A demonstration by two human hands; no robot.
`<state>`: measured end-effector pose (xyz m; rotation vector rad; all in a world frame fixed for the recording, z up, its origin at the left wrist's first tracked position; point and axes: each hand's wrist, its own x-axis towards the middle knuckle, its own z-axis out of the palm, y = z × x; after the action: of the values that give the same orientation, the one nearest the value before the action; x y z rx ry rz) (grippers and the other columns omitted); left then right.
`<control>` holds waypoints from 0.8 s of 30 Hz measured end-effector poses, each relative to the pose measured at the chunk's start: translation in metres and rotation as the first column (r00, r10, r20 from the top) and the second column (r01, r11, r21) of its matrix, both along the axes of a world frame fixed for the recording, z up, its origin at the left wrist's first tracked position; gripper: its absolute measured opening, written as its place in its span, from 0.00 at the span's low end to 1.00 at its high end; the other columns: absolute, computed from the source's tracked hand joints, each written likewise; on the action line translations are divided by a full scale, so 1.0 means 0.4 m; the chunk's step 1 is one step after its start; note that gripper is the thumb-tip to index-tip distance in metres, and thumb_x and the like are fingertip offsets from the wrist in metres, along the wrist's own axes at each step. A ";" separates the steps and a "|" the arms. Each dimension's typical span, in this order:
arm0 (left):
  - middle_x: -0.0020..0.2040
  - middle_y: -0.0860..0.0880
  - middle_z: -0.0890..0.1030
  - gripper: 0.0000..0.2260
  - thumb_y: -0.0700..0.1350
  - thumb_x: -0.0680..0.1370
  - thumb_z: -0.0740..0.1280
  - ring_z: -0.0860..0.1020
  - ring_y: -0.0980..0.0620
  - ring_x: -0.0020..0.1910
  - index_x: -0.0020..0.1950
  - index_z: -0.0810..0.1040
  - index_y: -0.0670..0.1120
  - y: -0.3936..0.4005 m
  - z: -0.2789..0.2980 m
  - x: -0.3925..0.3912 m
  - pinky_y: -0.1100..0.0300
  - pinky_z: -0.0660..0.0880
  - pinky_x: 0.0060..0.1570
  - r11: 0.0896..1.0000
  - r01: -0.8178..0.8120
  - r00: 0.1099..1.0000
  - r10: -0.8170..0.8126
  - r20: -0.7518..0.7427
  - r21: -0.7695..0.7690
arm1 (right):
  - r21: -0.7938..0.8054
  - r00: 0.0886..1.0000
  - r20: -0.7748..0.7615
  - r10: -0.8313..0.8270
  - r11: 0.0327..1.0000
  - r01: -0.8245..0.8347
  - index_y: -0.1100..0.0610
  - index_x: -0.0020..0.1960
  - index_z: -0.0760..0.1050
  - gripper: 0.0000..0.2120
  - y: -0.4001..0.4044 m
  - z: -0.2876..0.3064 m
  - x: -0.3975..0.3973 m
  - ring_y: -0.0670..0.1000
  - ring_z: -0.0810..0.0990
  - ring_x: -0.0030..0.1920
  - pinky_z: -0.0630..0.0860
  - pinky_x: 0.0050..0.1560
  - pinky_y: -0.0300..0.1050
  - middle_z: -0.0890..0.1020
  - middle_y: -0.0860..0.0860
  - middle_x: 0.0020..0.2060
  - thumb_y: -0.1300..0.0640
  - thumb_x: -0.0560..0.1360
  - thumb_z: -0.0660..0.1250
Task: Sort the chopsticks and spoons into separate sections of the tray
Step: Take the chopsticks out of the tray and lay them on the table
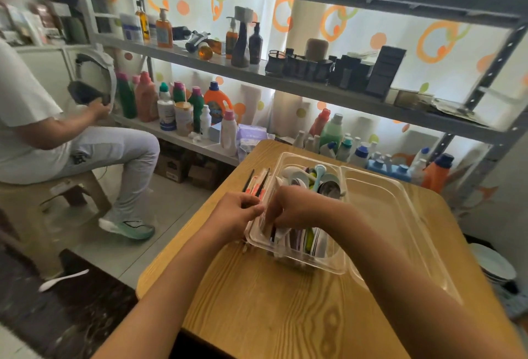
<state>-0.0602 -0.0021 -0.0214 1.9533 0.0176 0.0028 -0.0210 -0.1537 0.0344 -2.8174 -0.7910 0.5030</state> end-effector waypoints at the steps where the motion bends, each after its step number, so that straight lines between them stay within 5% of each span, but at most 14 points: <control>1: 0.50 0.50 0.82 0.09 0.44 0.78 0.68 0.80 0.56 0.48 0.57 0.81 0.47 -0.001 0.000 0.001 0.68 0.73 0.37 1.000 -0.003 1.000 0.003 -0.006 -0.003 | -0.025 1.000 -0.005 -0.002 1.000 0.002 0.53 0.54 0.84 0.08 0.003 -0.001 -0.001 0.47 0.82 0.46 0.81 0.51 0.44 0.84 0.48 0.44 0.57 0.76 0.69; 10: 0.52 0.50 0.82 0.10 0.44 0.78 0.67 0.79 0.55 0.50 0.58 0.81 0.46 0.000 -0.003 0.008 0.68 0.72 0.37 1.000 -0.003 1.000 0.004 -0.017 0.020 | -0.194 0.990 0.131 0.061 0.980 -0.035 0.57 0.50 0.80 0.07 0.030 -0.030 -0.007 0.51 0.80 0.41 0.79 0.44 0.45 0.80 0.51 0.39 0.55 0.76 0.69; 16: 0.49 0.49 0.83 0.08 0.42 0.78 0.68 0.80 0.51 0.51 0.56 0.83 0.46 0.001 -0.004 0.018 0.60 0.76 0.46 0.999 0.002 1.000 -0.001 -0.029 0.036 | -0.225 0.990 0.124 0.060 0.974 -0.031 0.51 0.36 0.71 0.11 0.044 -0.041 -0.009 0.49 0.78 0.36 0.73 0.35 0.41 0.77 0.50 0.34 0.54 0.74 0.72; 20: 0.50 0.49 0.83 0.07 0.42 0.78 0.68 0.80 0.51 0.52 0.55 0.83 0.47 0.001 -0.005 0.021 0.60 0.75 0.47 0.999 0.002 1.000 0.000 -0.031 0.046 | -0.247 0.997 0.051 0.052 0.968 -0.038 0.53 0.39 0.72 0.10 0.045 -0.033 -0.005 0.49 0.77 0.38 0.74 0.38 0.43 0.77 0.50 0.35 0.56 0.74 0.71; 24: 0.49 0.50 0.83 0.07 0.42 0.78 0.68 0.80 0.52 0.52 0.54 0.83 0.48 0.003 -0.003 0.018 0.57 0.75 0.50 0.999 0.006 0.999 -0.005 -0.040 0.037 | -0.255 0.997 0.024 0.074 0.965 -0.066 0.59 0.53 0.78 0.09 0.045 -0.028 -0.010 0.49 0.76 0.38 0.74 0.39 0.42 0.76 0.50 0.36 0.57 0.75 0.71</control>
<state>-0.0529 -0.0010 -0.0227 1.9906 0.0389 -0.0396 -0.0249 -0.1356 0.0233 -3.0470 -0.8940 0.6108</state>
